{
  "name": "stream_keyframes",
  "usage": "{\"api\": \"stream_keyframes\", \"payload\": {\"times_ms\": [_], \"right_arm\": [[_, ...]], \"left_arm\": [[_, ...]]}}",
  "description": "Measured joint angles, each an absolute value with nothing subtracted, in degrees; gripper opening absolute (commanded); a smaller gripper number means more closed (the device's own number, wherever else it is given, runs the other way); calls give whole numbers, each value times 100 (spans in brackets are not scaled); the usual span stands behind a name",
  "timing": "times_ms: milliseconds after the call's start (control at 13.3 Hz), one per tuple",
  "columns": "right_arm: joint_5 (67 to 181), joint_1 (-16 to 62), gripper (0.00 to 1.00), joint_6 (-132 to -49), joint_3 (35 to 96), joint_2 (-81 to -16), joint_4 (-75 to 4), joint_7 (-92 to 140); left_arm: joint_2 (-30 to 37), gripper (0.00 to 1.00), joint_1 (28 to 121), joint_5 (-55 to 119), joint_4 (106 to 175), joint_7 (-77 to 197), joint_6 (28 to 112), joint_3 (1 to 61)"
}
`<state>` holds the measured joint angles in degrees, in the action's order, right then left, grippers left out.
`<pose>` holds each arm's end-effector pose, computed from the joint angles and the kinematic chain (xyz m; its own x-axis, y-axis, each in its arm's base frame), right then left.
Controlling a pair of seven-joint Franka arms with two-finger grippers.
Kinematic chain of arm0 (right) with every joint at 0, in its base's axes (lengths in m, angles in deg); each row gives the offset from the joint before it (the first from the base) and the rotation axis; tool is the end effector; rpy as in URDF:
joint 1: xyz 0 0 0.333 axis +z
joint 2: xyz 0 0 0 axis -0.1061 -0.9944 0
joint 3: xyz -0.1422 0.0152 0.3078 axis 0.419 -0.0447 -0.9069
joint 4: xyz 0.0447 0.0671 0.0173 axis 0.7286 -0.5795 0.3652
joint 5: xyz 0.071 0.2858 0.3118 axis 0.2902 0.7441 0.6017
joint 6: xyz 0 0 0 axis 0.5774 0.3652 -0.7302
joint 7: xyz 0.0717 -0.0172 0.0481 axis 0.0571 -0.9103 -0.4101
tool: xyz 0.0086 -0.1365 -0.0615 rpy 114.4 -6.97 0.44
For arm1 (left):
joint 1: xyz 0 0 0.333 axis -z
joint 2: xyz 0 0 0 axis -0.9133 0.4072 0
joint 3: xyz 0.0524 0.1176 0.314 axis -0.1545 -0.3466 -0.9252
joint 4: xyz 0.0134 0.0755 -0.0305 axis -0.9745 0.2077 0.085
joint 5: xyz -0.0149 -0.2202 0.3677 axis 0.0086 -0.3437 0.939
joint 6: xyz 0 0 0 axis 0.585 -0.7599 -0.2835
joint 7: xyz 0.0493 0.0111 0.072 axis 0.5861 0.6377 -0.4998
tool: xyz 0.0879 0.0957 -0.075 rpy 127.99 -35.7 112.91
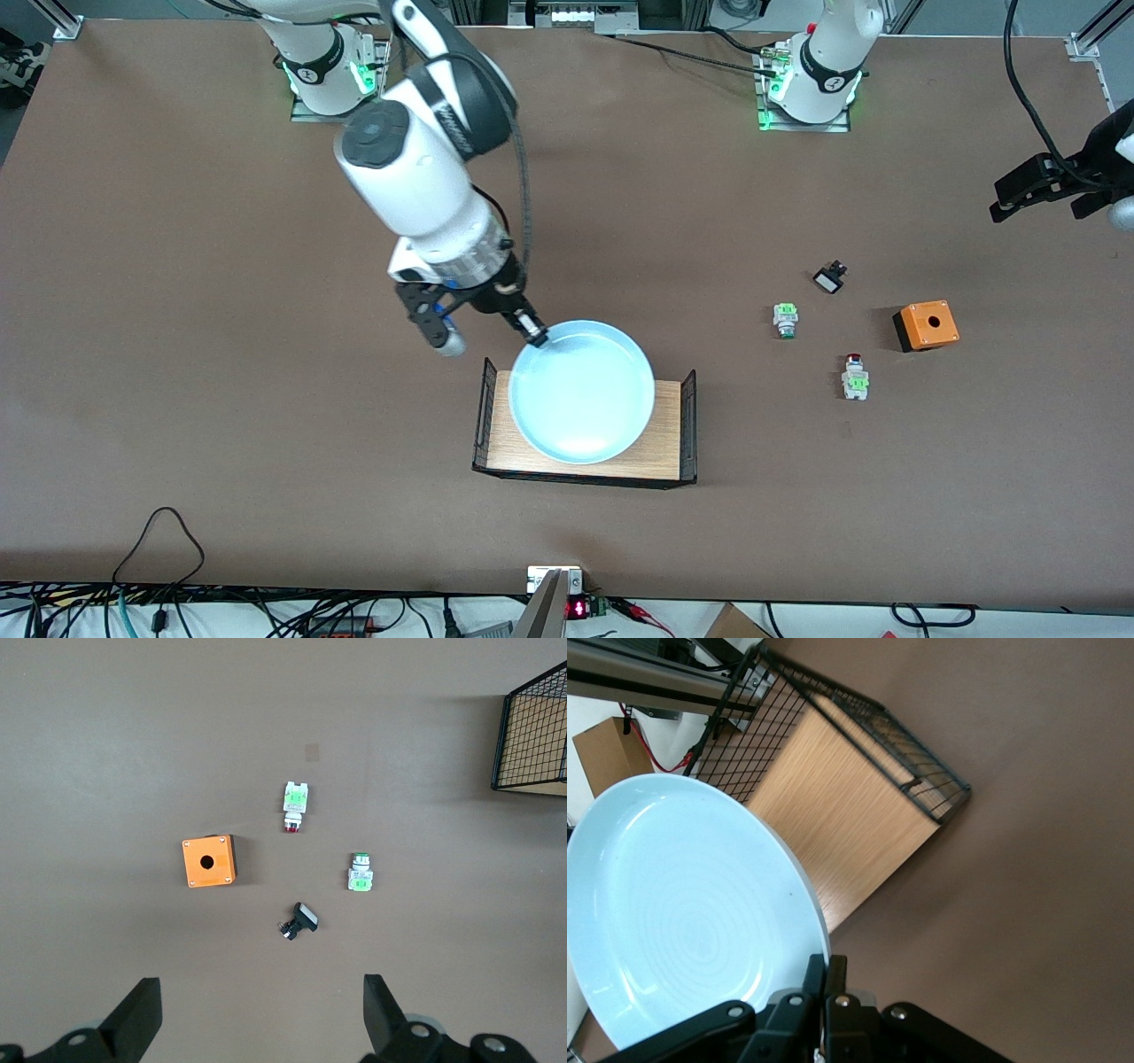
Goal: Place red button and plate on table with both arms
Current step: 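Lift the plate off the tray and carry it away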
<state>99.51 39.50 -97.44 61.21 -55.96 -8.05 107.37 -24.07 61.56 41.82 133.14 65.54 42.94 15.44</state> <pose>0.6731 0.4504 0.4673 0.6493 -0.7487 -0.1338 -0.7331 -0.5693 -0.3721 0.5799 0.0206 0.6066 0.9985 0.0545 -0.0038 0.0544 -0.9985 -0.0117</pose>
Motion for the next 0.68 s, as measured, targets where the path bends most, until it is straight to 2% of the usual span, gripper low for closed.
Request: {"api": "stream_keyframes", "payload": {"times_ms": [301, 676], "right_arm": [[10329, 3271, 0, -8622, 6151, -5064, -825, 9350], [10328, 2579, 0, -8032, 6179, -4725, -1380, 7461]], "left_arm": [[-2407, 100, 6164, 4182, 13305, 6554, 4285, 1555], [-2407, 100, 6167, 4182, 13303, 6554, 4280, 1582]]}}
